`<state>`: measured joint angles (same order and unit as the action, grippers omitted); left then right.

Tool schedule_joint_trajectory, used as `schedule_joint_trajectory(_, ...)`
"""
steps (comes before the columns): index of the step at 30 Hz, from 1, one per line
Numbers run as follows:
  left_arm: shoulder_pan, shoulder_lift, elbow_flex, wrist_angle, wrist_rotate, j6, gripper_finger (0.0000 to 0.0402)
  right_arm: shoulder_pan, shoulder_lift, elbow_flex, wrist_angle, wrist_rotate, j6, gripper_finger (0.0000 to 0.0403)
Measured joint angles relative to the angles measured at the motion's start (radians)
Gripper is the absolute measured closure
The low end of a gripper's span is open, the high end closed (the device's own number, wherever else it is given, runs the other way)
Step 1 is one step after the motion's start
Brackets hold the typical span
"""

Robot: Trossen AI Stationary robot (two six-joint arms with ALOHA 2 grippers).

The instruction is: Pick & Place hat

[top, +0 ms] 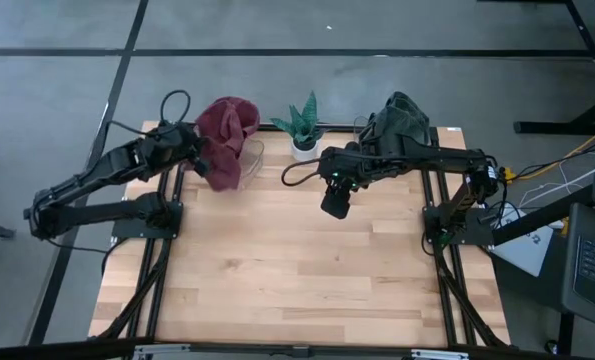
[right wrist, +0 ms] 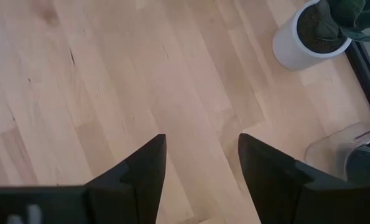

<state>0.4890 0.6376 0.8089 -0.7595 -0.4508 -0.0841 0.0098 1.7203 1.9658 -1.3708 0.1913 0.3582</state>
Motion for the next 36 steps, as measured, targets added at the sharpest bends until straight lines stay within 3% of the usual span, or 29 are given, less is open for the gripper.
schedule_joint_trajectory(3,0.049,-0.001,-0.023,0.031,0.008,0.012,0.0399,0.004,0.0,0.0,0.0,0.0,0.002,0.0204)
schedule_joint_trajectory(11,0.111,-0.001,-0.033,0.214,0.163,0.016,0.0398,0.007,0.0,0.0,0.001,0.0,0.015,0.0204)
schedule_joint_trajectory(26,0.111,0.007,0.015,0.245,0.131,0.083,0.0398,0.007,0.0,0.0,0.001,0.0,0.015,0.0204)
schedule_joint_trajectory(32,0.11,0.013,0.016,0.377,0.185,0.091,0.0398,0.007,0.0,0.0,0.001,0.0,0.015,0.0204)
schedule_joint_trajectory(36,0.126,0.032,0.016,0.34,0.163,0.116,0.0398,0.007,0.0,0.0,0.001,0.0,0.016,0.0204)
